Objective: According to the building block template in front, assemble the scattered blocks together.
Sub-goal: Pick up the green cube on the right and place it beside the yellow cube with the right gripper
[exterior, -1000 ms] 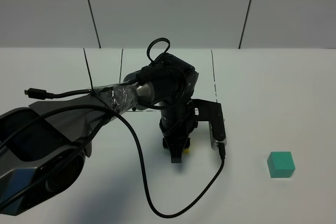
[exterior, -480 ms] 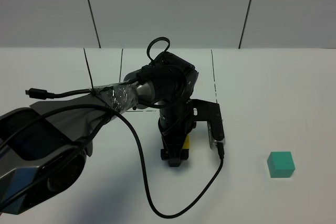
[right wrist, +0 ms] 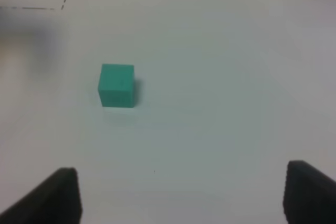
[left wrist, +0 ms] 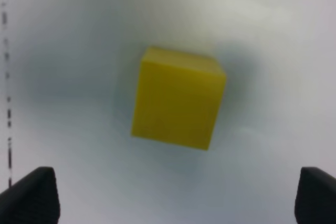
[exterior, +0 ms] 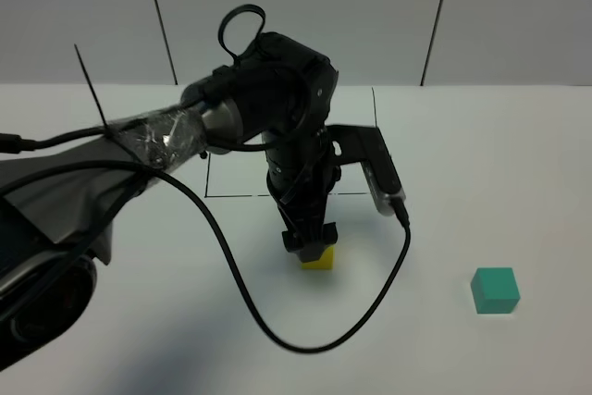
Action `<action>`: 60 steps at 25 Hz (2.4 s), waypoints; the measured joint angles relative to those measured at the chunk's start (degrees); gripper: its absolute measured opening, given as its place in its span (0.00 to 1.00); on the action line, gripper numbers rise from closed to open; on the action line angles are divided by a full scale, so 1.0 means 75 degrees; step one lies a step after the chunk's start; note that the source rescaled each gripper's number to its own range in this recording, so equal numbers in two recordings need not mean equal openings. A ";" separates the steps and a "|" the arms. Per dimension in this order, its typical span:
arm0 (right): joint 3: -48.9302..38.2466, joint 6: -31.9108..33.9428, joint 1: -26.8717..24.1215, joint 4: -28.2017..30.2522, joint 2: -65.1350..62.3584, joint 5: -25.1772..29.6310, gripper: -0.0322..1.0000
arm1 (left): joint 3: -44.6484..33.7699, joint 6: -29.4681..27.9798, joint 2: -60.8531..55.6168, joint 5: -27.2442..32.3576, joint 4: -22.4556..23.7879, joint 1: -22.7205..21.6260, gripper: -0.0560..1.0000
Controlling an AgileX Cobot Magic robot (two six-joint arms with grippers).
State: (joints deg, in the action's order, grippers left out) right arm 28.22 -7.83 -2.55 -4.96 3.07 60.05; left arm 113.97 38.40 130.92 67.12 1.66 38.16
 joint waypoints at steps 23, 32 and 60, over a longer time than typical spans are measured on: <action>0.0000 0.0000 0.0000 0.0000 0.0000 0.0000 0.60 | -0.3706 -0.4543 -0.3683 0.0062 -0.1066 -0.6164 0.84; 0.0000 0.0000 0.0000 0.0000 0.0000 0.0000 0.60 | -0.6989 -0.4511 -0.8017 -0.1750 -0.1201 -0.6284 0.82; 0.0000 0.0000 0.0000 0.0000 0.0000 -0.0002 0.60 | -1.0991 -0.4586 -1.6449 -0.0913 -0.1277 -0.5211 0.71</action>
State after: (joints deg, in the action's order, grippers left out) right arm 28.22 -7.83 -2.55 -4.96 3.07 60.03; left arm 31.54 4.00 7.55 60.28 -7.91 -0.92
